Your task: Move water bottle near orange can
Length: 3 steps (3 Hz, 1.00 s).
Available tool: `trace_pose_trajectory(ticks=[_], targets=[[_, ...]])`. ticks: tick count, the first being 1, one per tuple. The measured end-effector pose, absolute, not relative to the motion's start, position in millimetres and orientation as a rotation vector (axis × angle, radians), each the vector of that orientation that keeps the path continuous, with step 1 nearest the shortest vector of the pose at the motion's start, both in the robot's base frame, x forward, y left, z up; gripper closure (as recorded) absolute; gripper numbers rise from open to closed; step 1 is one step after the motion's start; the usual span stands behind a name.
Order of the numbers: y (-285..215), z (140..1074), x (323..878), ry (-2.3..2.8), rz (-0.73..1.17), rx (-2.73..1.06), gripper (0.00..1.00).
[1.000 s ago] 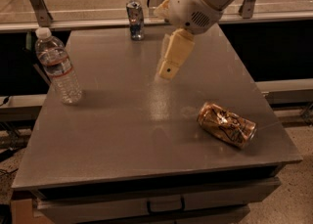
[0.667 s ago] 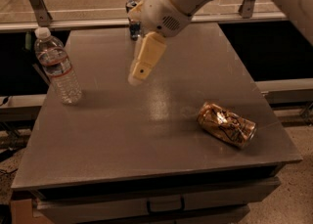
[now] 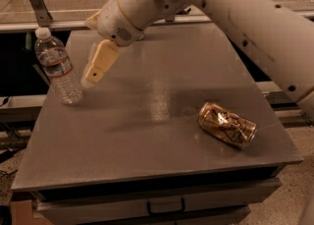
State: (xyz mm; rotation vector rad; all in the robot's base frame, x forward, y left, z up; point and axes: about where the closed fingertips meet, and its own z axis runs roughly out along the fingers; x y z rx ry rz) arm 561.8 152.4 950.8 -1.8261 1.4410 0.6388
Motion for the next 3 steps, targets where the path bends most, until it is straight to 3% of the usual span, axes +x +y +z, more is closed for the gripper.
trace_pose_trajectory(ticks=[2,3], targets=[[228,938,554,1.368,0.880,-1.748,0.00],[250,935,549,1.375,0.991,-1.686,0.25]])
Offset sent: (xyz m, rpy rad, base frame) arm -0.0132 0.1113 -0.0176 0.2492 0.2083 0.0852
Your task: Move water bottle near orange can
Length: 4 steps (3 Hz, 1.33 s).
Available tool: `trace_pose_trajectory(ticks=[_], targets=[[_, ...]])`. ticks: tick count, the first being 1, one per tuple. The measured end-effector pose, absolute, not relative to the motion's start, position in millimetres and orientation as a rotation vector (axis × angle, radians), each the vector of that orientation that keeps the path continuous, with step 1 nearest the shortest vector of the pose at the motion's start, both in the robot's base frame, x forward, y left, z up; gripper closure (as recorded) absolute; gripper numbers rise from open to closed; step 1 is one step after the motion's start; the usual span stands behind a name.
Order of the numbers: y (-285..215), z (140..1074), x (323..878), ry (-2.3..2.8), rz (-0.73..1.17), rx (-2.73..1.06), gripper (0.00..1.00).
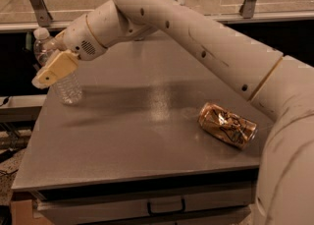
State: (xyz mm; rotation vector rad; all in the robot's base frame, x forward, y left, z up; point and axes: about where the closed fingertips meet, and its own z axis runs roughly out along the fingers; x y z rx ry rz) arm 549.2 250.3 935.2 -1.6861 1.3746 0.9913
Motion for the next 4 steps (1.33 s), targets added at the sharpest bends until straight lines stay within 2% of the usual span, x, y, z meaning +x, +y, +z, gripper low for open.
trace_pose_trajectory(ticks=[1,2,3,4], targets=[[256,935,549,1.385,1.027,-1.657,0.49],[232,946,563,1.414,0.984,-1.582,0.72],[178,959,581,1.472,0.885,-1.470,0.96],[119,960,590,1.545,0.823,-1.321,1.00]])
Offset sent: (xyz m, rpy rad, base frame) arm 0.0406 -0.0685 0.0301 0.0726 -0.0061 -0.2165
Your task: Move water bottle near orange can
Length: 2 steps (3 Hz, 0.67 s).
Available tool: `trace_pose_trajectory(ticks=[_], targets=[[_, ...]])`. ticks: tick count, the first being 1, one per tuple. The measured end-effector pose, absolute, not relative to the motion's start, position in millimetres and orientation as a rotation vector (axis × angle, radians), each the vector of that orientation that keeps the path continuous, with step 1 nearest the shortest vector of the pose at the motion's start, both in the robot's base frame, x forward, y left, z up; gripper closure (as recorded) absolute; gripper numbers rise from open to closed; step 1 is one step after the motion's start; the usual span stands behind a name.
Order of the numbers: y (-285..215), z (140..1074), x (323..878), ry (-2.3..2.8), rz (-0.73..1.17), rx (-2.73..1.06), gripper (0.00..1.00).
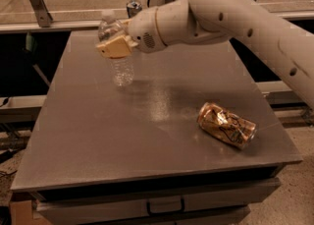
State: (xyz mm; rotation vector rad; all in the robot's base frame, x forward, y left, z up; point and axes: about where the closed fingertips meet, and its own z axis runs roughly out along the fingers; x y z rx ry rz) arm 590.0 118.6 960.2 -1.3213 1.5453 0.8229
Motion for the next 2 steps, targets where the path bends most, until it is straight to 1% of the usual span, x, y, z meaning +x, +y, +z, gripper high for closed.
trace_pose_trajectory(ticks=[2], targets=[[-21,942,580,1.714,0.680,-1.023,1.00]])
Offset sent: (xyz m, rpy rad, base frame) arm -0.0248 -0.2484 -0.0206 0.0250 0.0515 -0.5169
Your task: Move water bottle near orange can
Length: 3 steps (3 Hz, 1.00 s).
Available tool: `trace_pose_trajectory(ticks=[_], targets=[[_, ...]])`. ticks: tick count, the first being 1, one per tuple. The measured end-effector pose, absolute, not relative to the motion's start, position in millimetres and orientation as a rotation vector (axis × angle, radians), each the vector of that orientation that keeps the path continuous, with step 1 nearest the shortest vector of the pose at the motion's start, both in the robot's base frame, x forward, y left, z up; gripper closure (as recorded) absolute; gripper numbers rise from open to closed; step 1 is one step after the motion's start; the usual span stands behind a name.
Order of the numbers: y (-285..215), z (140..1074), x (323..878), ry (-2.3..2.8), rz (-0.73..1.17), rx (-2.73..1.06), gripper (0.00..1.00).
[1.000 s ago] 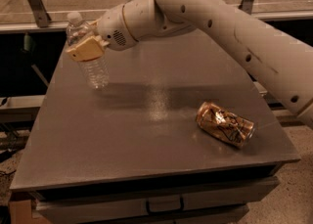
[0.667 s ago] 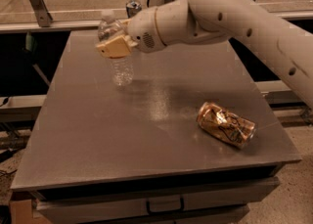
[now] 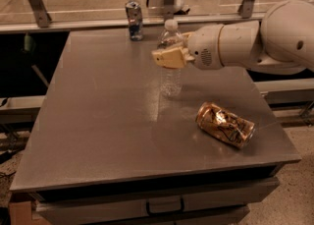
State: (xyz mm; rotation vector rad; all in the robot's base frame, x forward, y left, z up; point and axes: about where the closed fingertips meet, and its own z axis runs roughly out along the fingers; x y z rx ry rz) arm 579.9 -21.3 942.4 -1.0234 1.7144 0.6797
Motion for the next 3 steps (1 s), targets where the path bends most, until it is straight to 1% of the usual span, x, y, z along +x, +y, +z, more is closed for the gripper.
trace_pose_trajectory(ticks=[1,2,3], targets=[[-84,956,567,1.753,0.579,-0.928,1.00],[-127,964,553,1.780,0.509,-0.871,1.00],[-150,960,542,1.807,0.485,-0.831,1.00]])
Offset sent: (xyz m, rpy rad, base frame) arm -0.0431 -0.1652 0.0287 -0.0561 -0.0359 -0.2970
